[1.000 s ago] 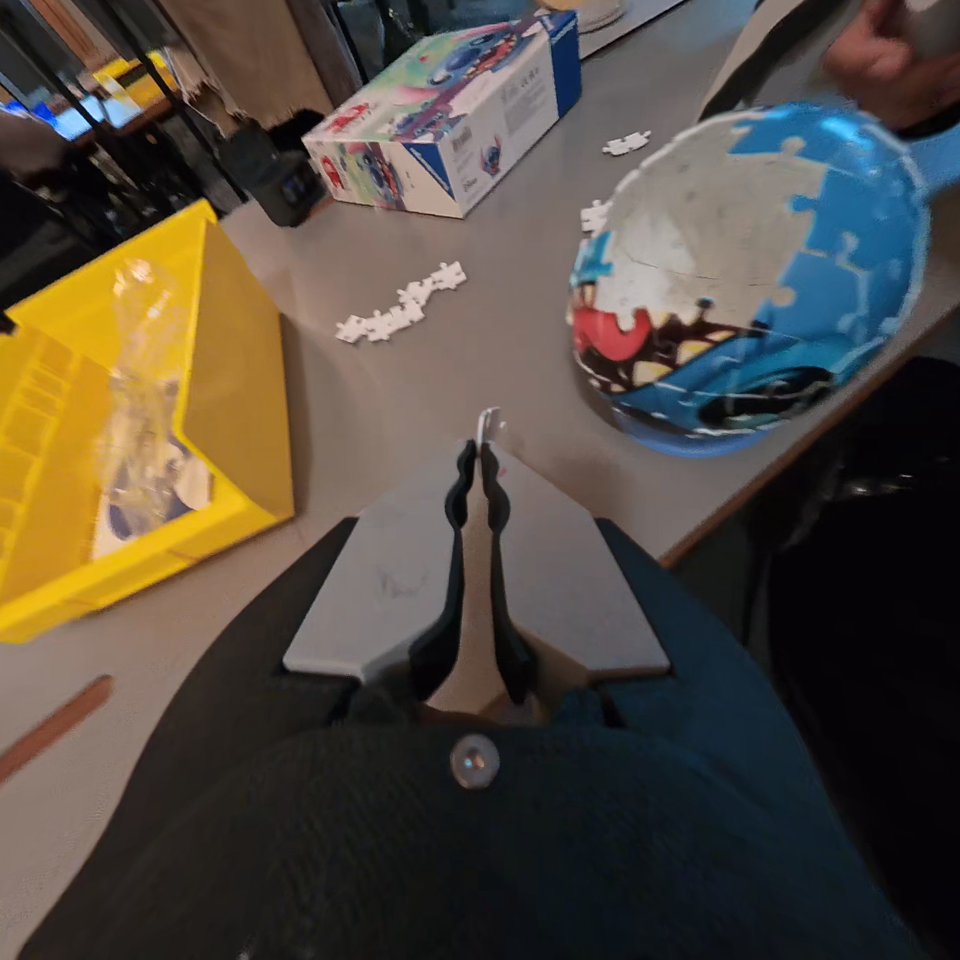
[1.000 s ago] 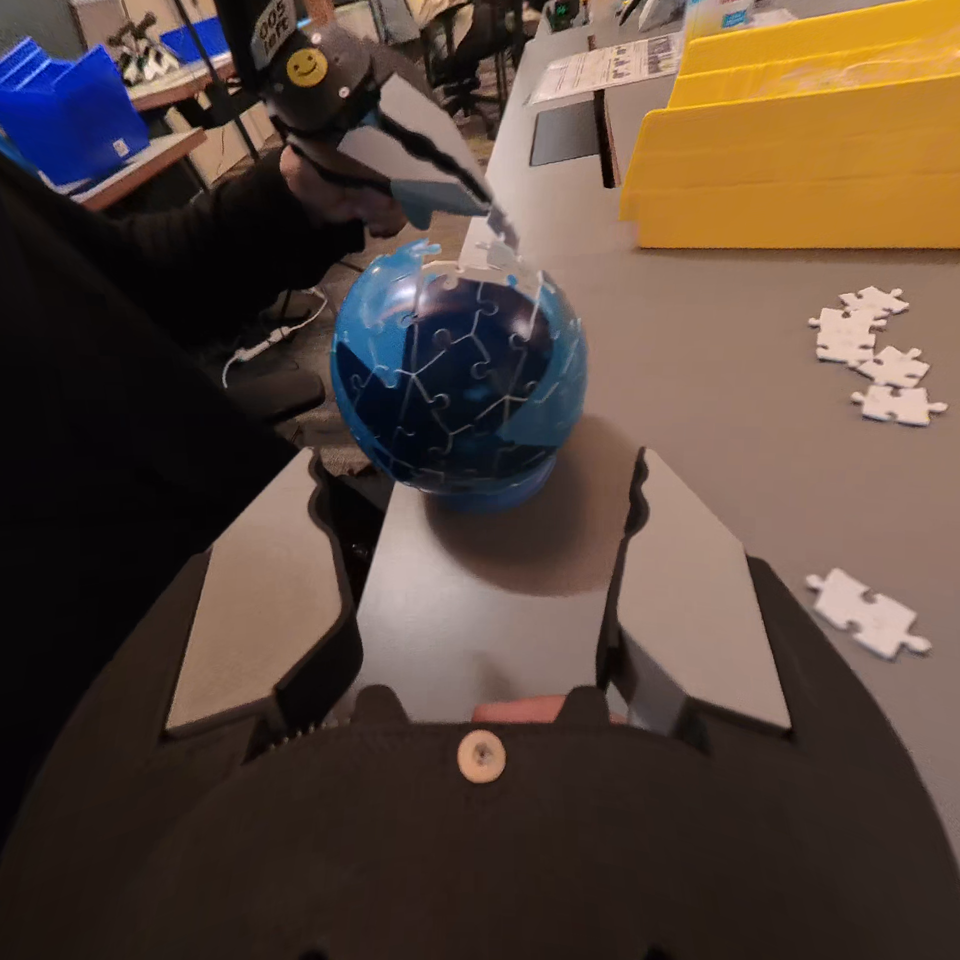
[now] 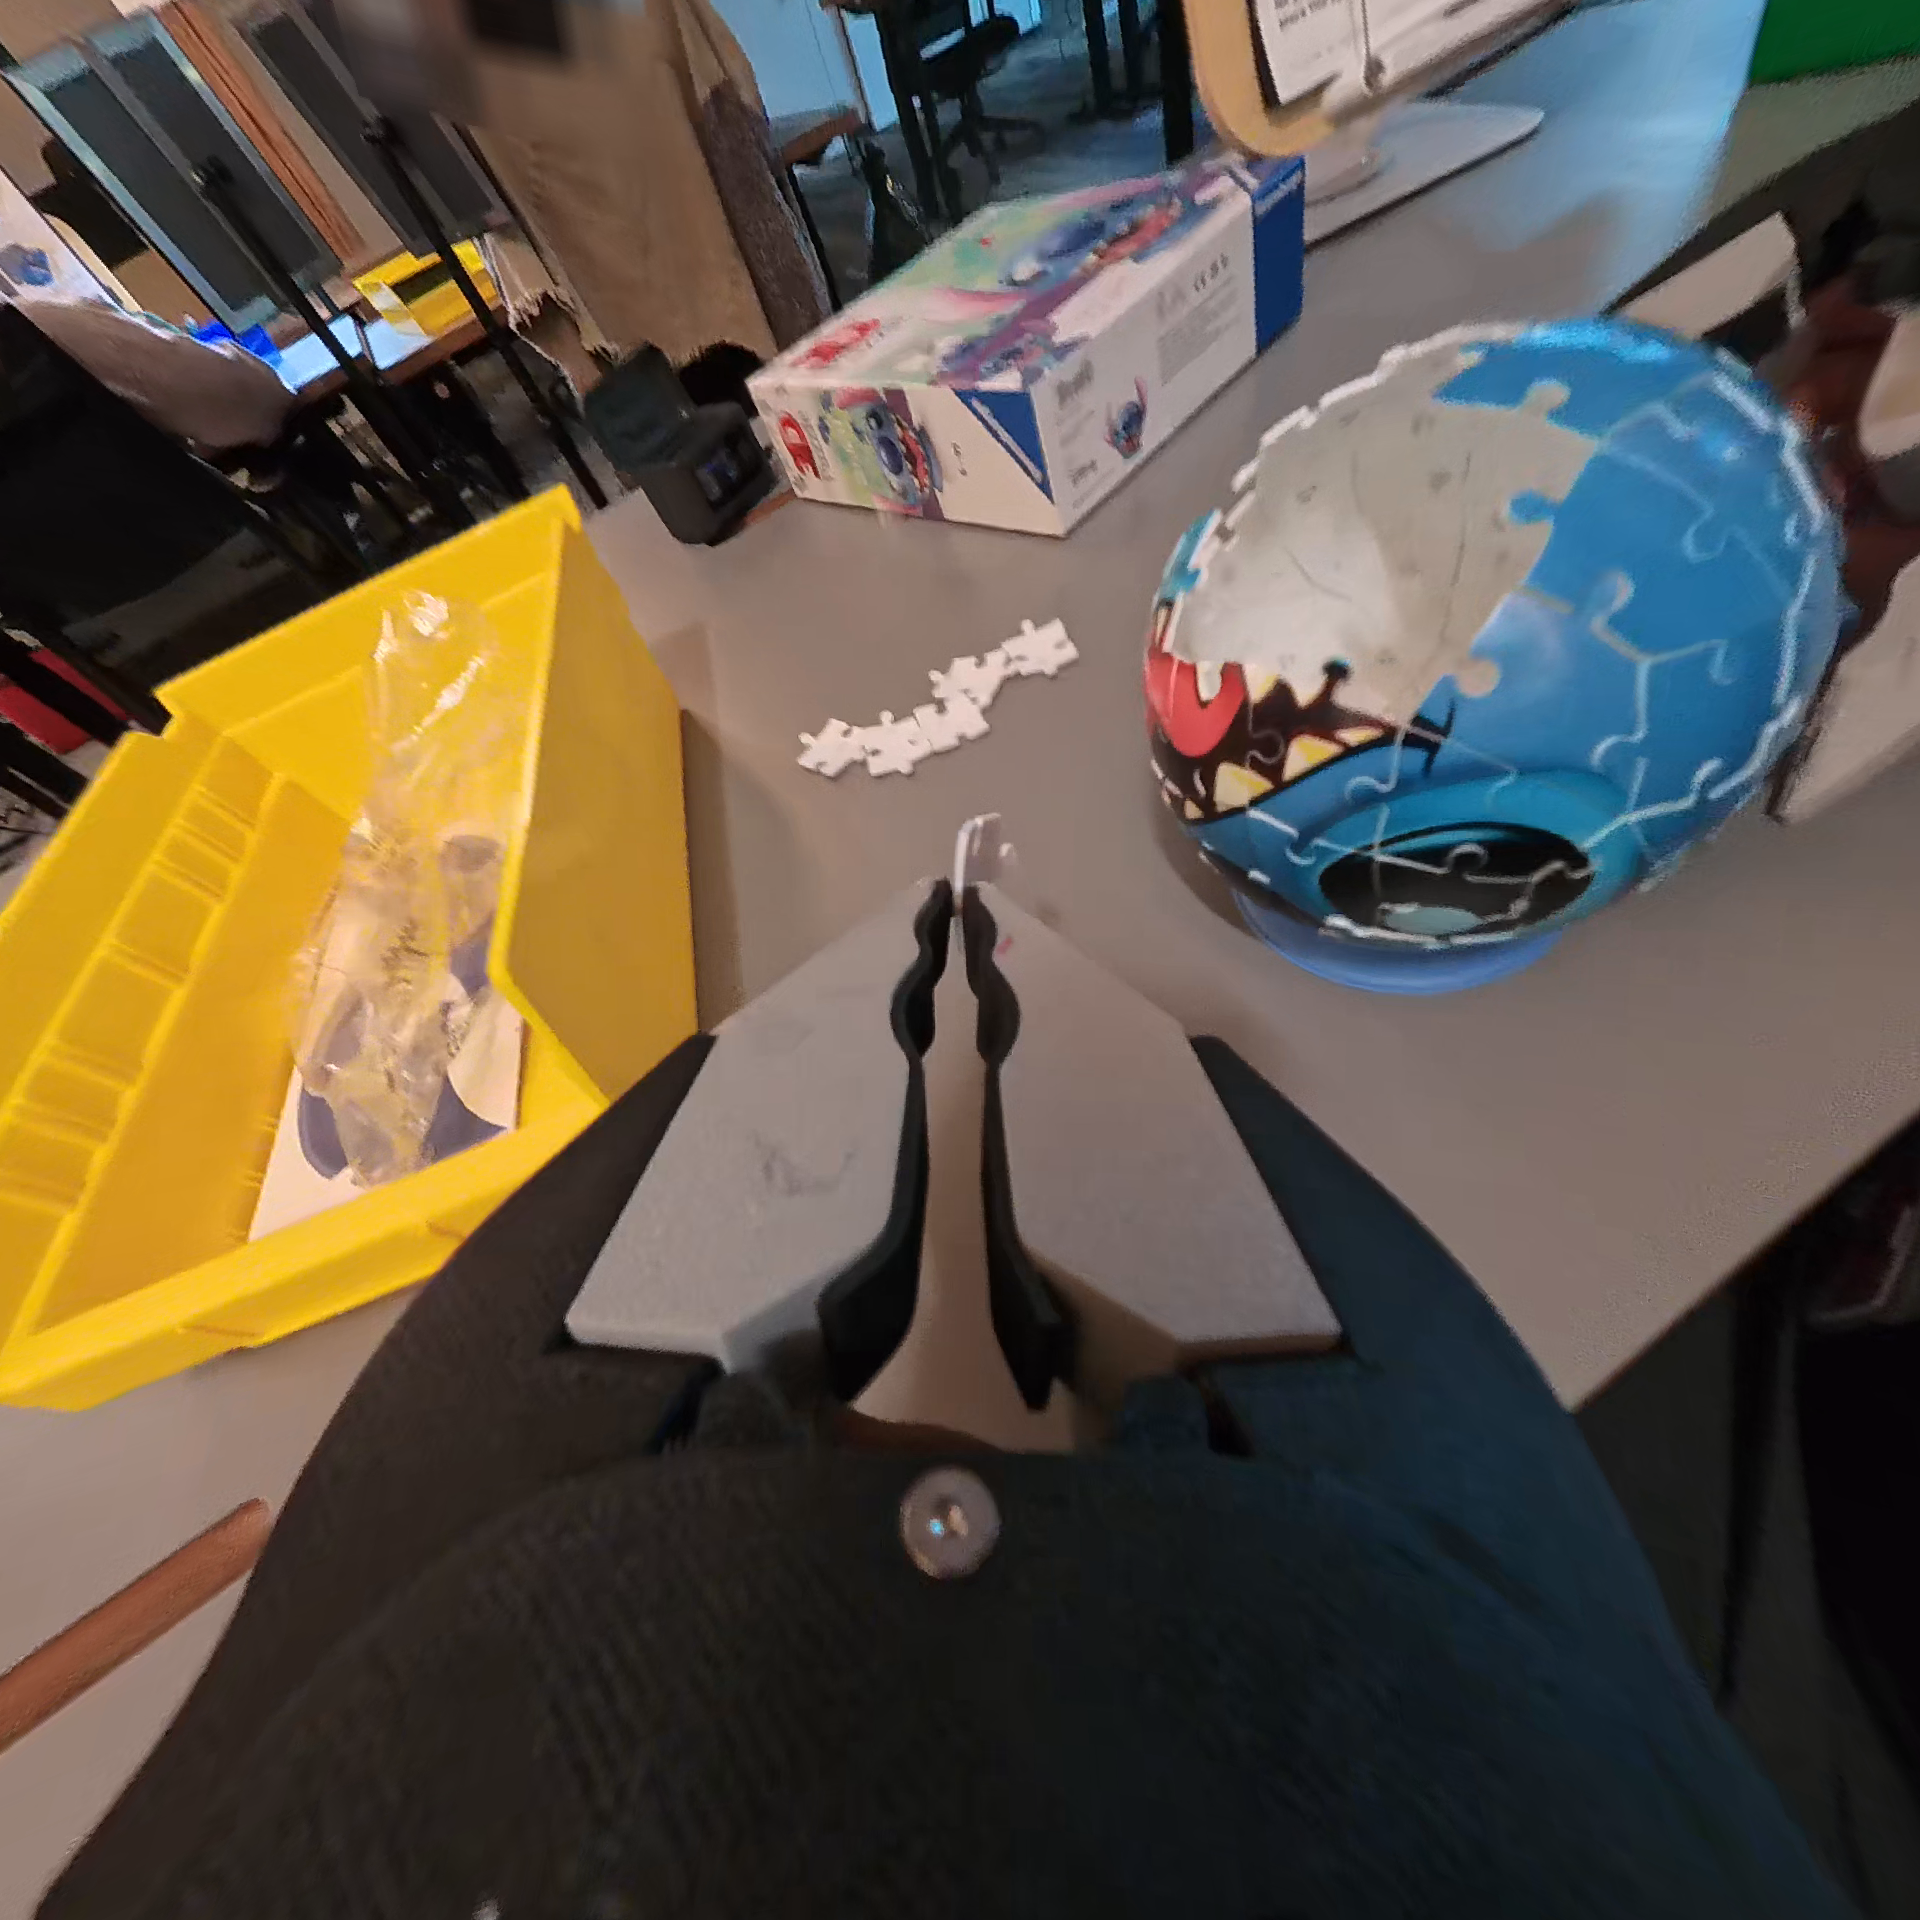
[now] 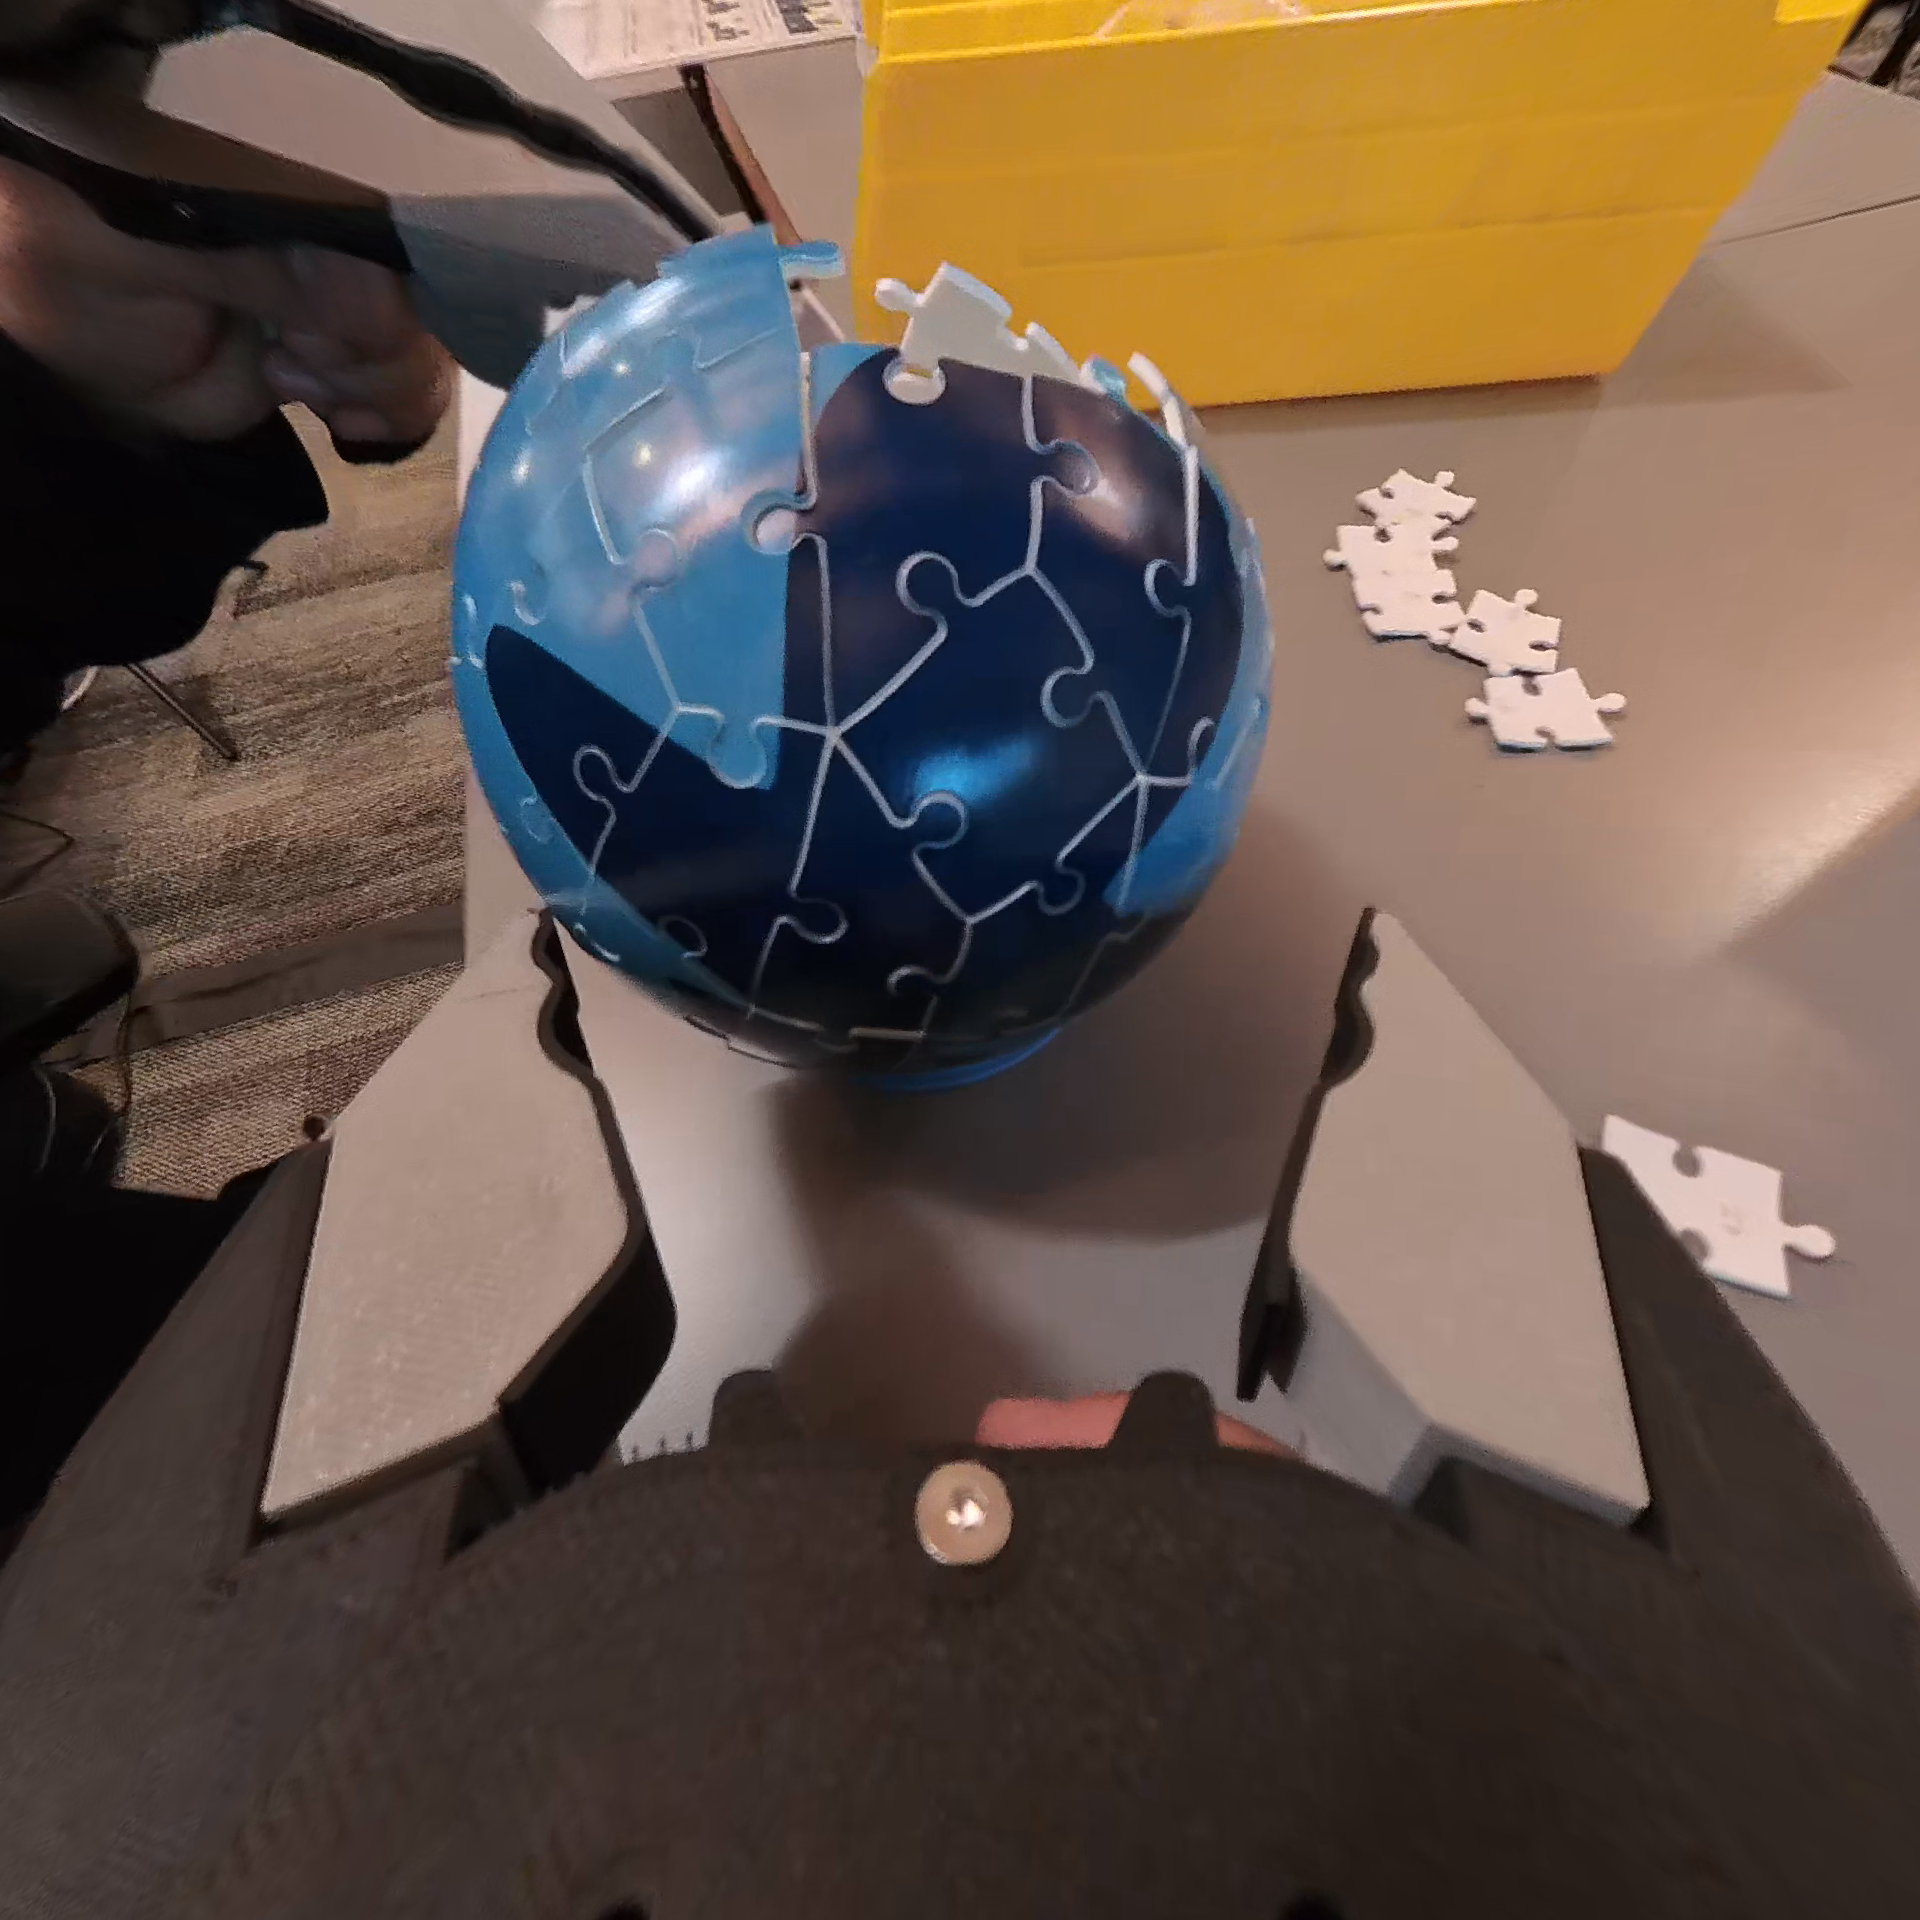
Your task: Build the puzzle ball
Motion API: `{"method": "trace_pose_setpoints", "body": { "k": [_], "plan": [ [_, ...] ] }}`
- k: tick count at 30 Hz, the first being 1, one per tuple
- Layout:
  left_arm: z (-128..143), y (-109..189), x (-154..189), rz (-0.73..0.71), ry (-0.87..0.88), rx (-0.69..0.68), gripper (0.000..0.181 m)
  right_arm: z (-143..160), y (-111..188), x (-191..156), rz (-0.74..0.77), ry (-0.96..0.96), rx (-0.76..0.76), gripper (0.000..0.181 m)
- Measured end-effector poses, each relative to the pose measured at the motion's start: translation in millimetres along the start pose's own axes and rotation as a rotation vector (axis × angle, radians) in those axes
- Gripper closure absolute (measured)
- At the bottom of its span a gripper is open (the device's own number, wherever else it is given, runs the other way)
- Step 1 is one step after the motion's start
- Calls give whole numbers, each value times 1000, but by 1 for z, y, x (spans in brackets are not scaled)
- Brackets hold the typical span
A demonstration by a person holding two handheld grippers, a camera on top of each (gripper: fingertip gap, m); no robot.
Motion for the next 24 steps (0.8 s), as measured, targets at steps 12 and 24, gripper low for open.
{"method": "trace_pose_setpoints", "body": {
  "k": [12, 24],
  "plan": [
    [-75, 5, -2, -5, -67, 325, 181, -30, 64, 17, -115, 37, 135, 96],
    [-158, -23, 74, 297, -214, 190, 181, -122, 96, 16, -266, 319, 130, 152]
  ]
}}
Point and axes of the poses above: each gripper's, where its closed fingertips meet, y back along the fingers, z out of its underside, x = y × z across the jaws, the point moved 4 cm from there along y, back along the fingers, and after that the axes turned 1 degree about -y, right-handed, at the moved point
